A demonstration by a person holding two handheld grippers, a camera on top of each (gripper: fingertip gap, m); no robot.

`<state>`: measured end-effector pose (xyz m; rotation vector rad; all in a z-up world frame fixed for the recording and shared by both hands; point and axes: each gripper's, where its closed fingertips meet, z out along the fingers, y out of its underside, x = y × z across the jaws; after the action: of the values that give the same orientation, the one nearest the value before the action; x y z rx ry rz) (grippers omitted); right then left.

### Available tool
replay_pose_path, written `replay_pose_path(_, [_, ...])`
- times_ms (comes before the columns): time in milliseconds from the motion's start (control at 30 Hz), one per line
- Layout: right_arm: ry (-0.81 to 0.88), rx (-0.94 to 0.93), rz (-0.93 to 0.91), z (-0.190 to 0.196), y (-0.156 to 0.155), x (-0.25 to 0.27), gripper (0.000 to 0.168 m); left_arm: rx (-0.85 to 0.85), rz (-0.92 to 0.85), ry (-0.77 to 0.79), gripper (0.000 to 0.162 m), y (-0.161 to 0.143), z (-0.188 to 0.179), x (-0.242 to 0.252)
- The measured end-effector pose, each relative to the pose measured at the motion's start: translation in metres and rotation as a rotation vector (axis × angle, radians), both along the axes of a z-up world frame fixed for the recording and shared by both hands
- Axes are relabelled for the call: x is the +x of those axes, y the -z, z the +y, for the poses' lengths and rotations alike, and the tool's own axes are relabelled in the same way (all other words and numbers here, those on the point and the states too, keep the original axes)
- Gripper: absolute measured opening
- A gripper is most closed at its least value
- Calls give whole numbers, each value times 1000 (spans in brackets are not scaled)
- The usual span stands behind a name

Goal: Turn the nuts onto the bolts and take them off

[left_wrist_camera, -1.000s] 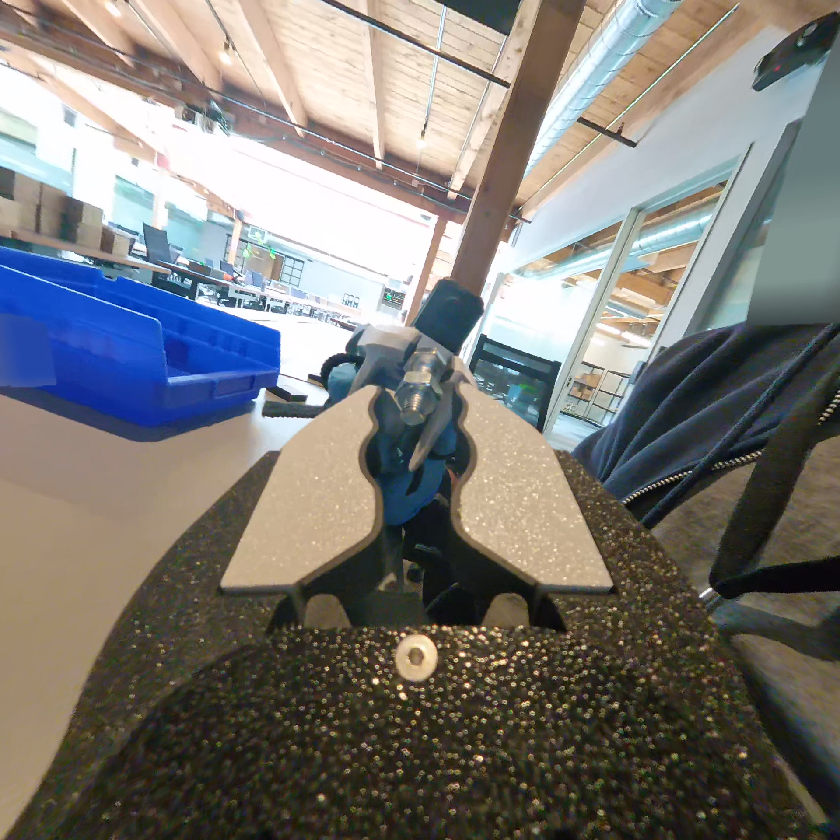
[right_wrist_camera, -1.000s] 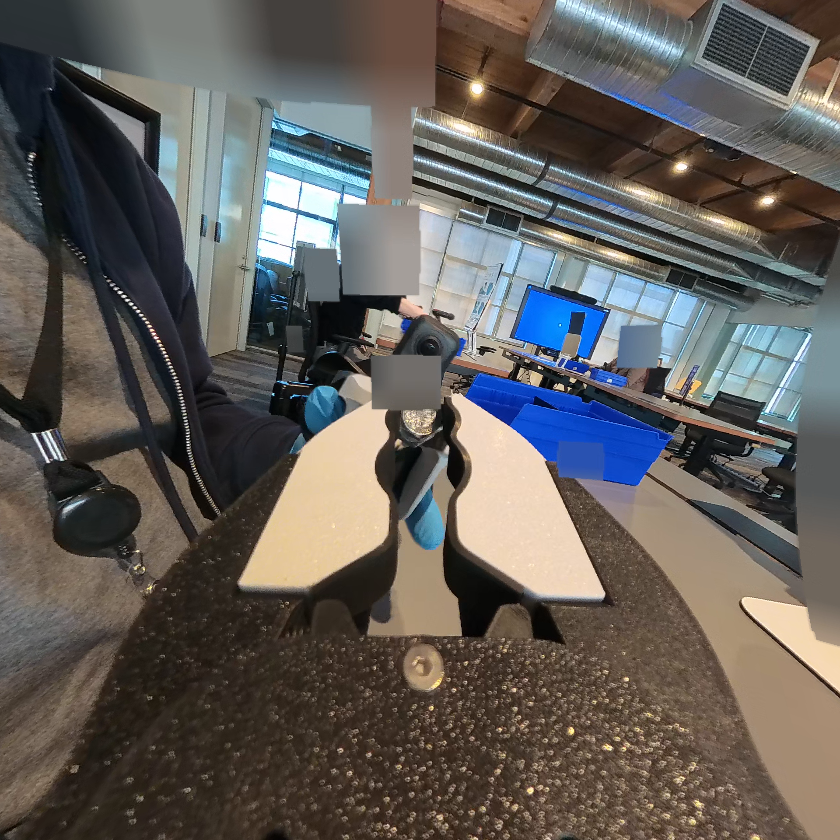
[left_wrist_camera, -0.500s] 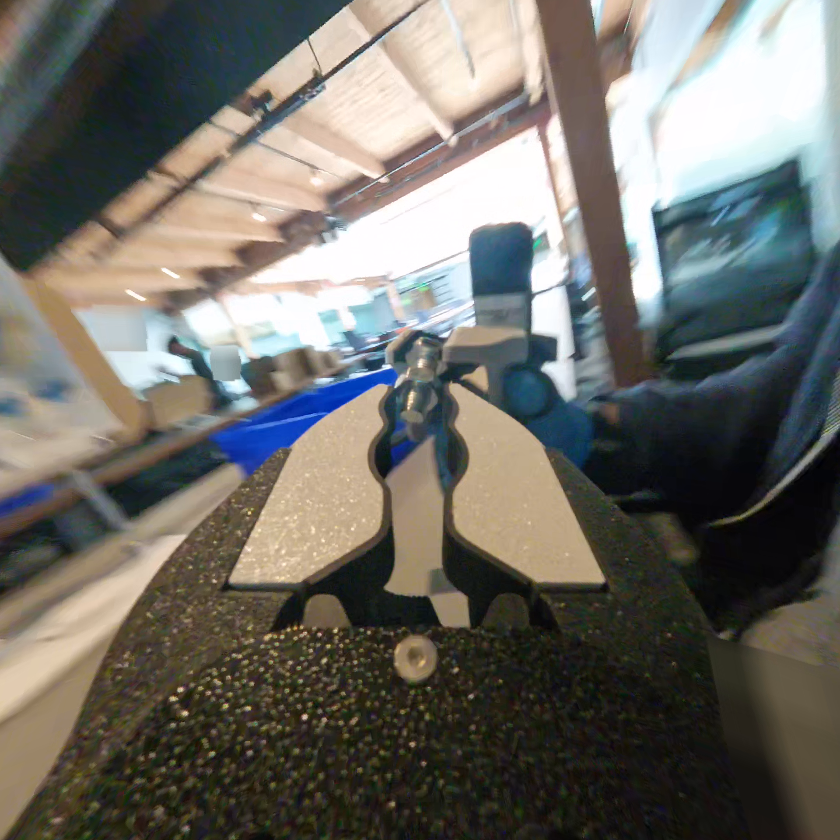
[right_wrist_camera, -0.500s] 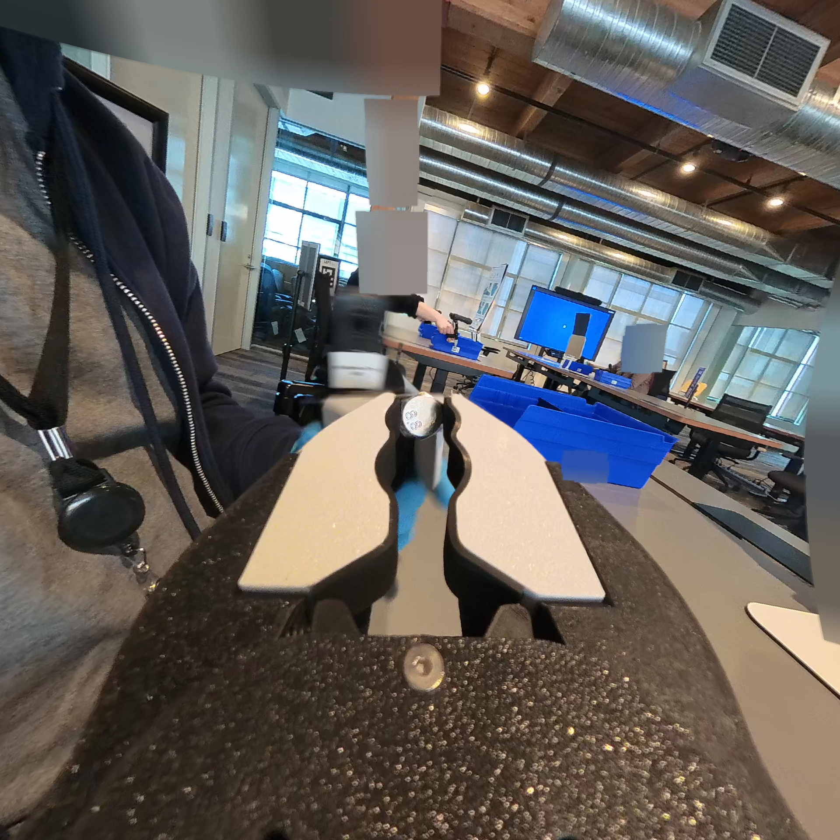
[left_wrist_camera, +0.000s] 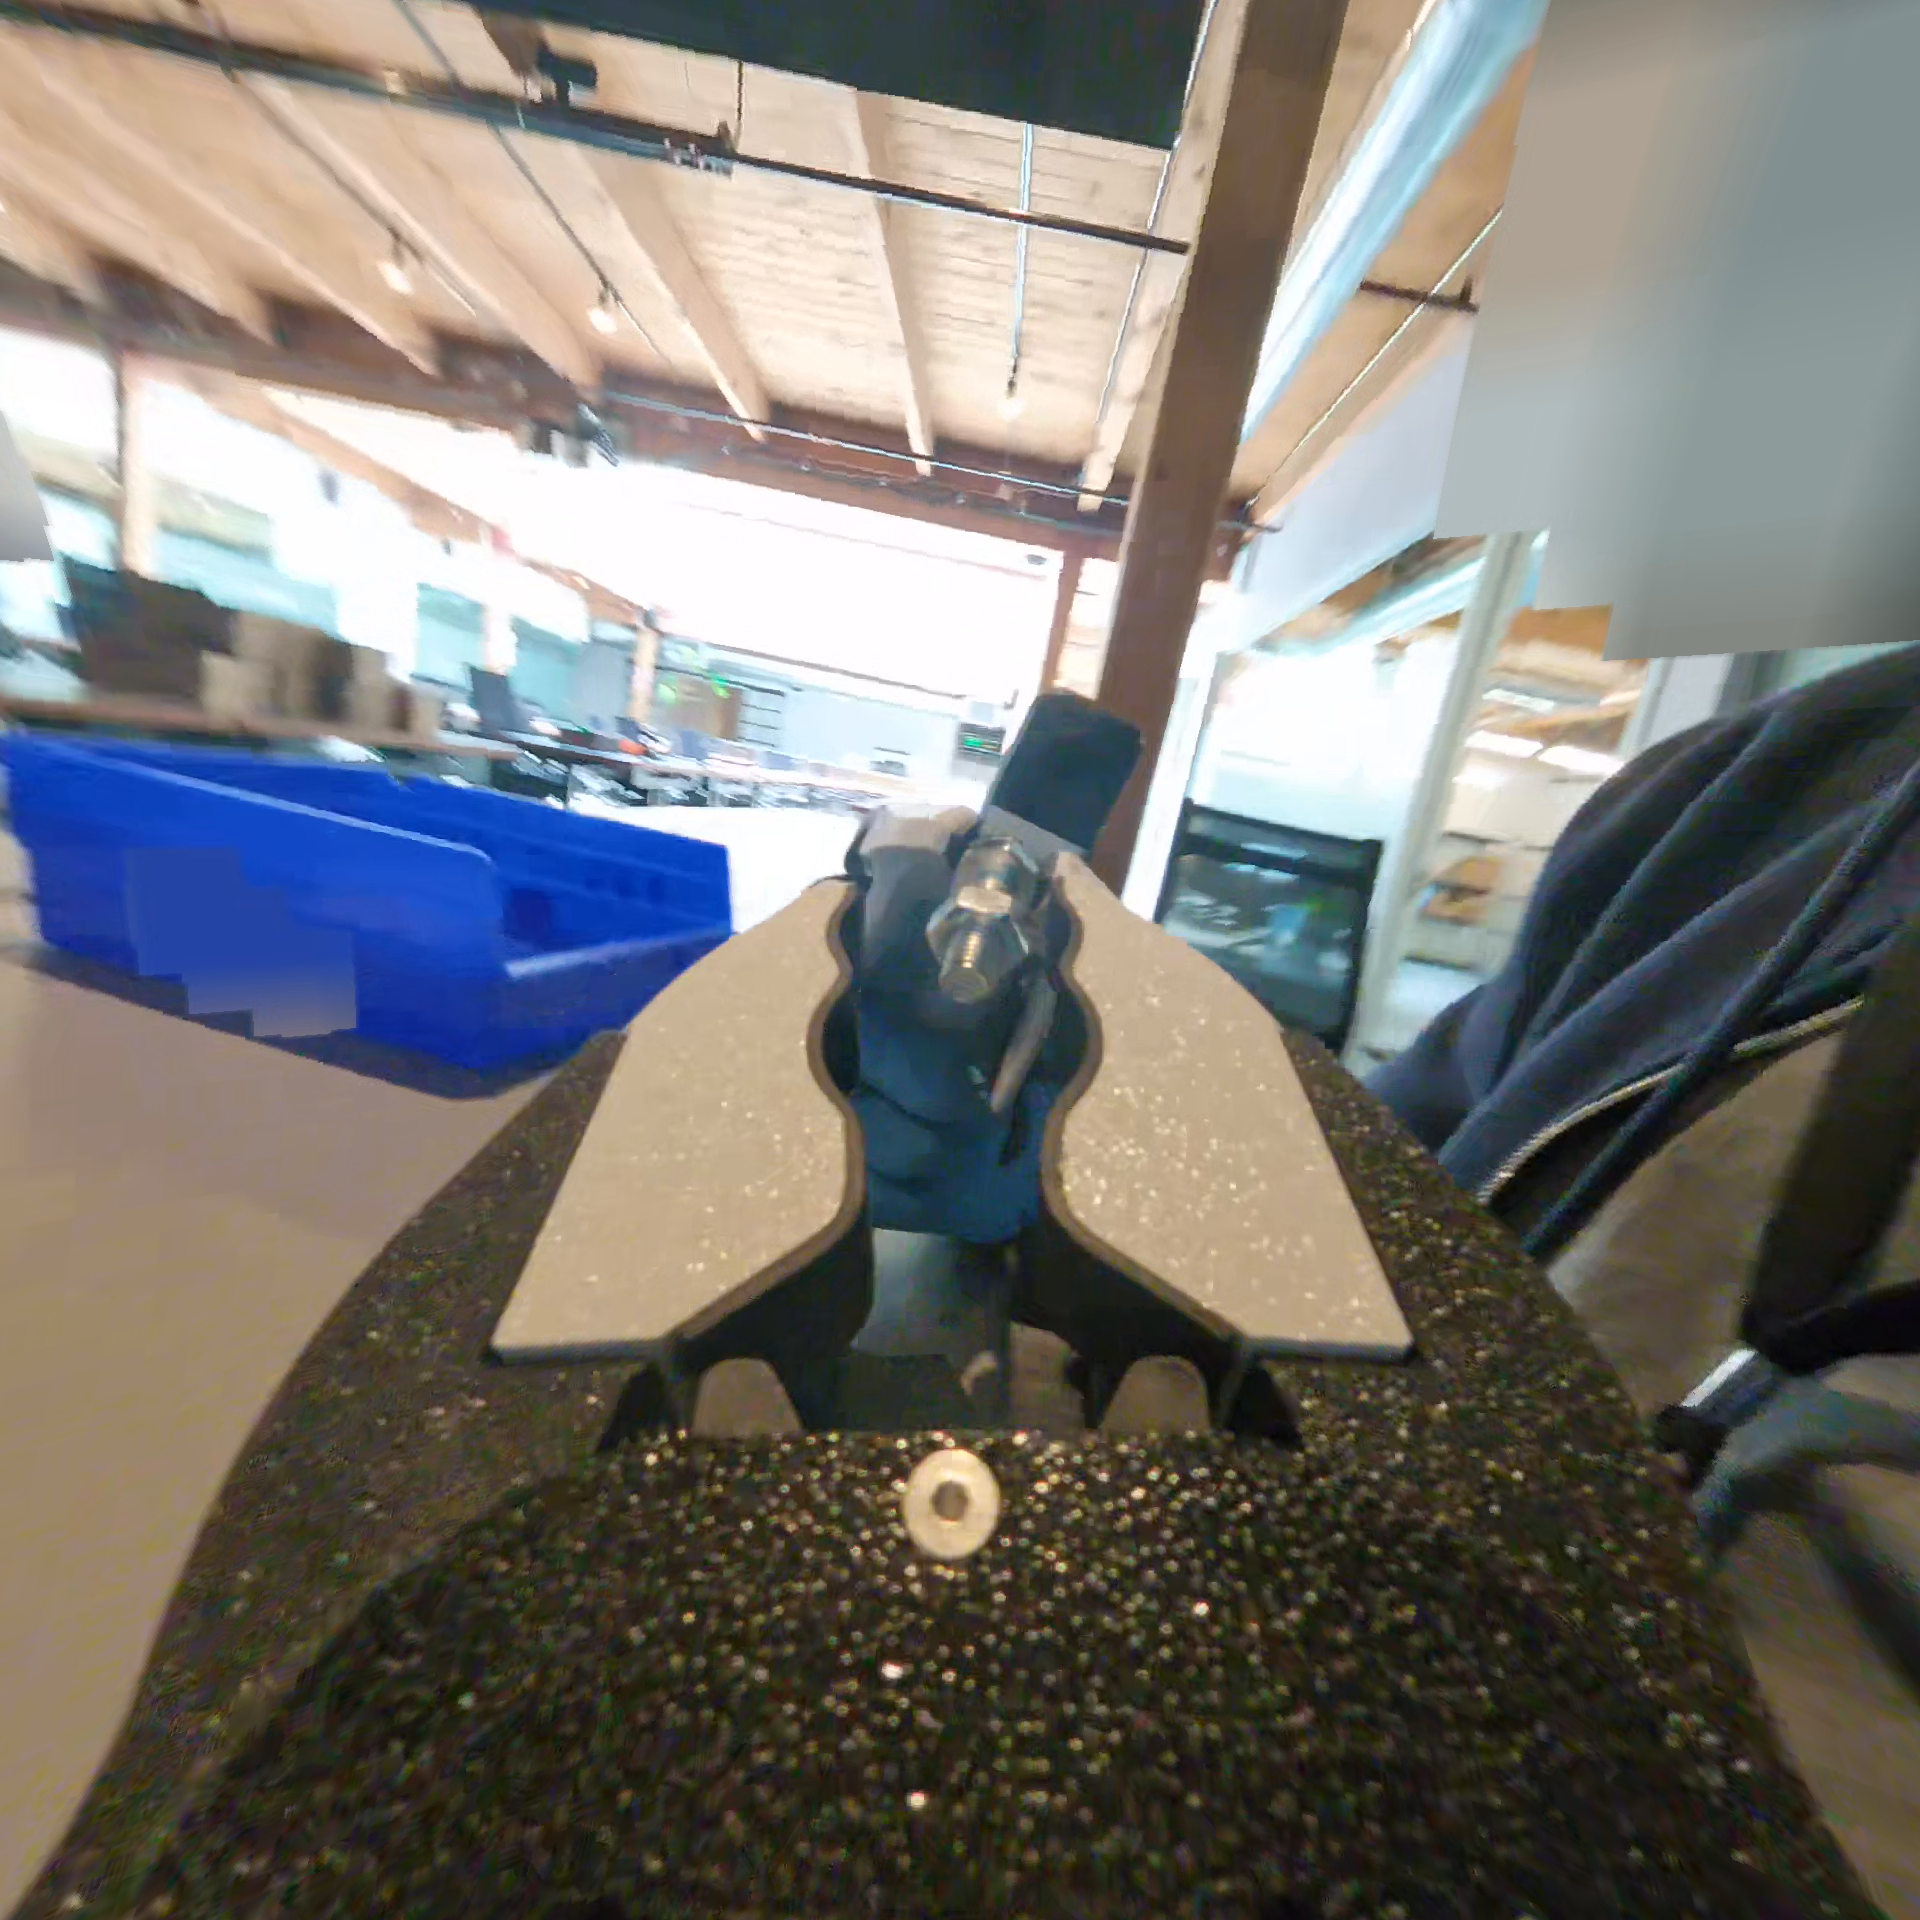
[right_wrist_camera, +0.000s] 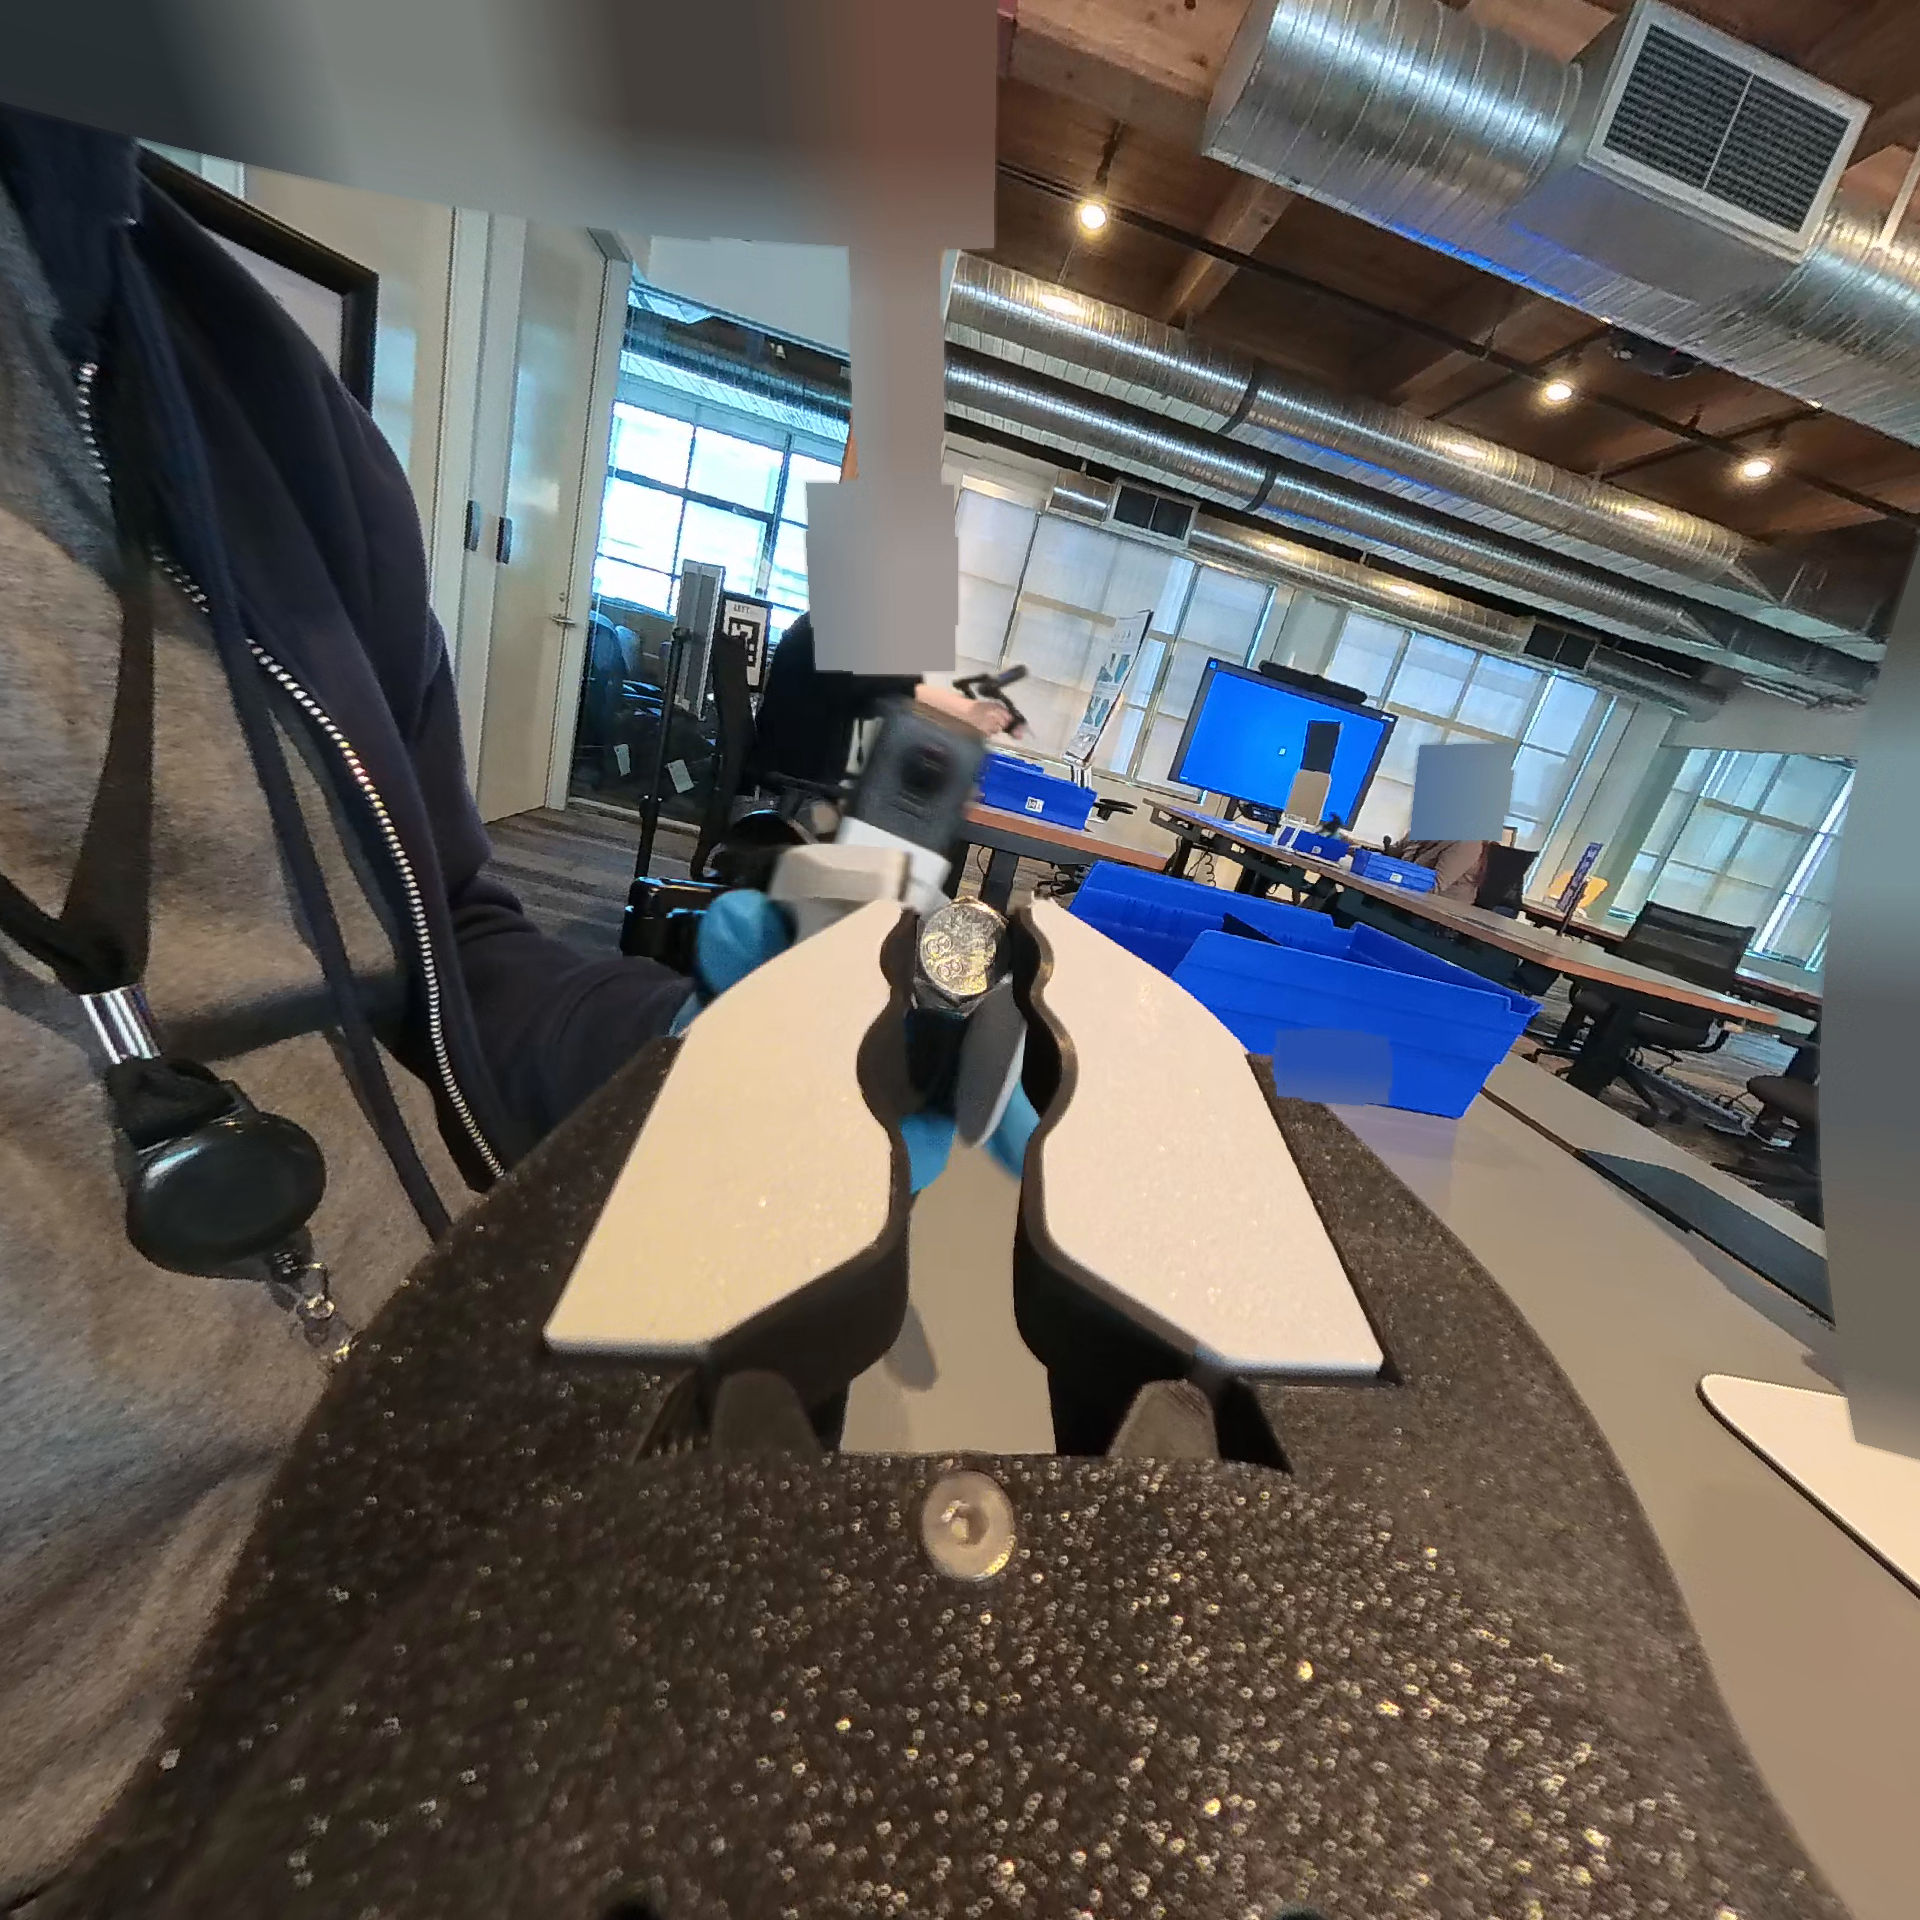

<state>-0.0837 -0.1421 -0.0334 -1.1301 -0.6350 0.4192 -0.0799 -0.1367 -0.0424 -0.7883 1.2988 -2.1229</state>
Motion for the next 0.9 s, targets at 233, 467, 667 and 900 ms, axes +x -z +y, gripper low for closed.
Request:
replay_pose_path(233, [2,-4,-5,1,1,0,18,-33,110,117,18,9,-11,1])
replay_pose_path(467, [-7,-7,-5,0,1,-2,18,523,-260,-368,17,9,-6,2])
replay_pose_path(667, [-3,-4,7,0,0,0,17,605,-359,-477,26,3,-7,-1])
replay_pose_path(900, [-9,1,21,-1,-2,1,17,-76,-34,-12,34,-6,7,-2])
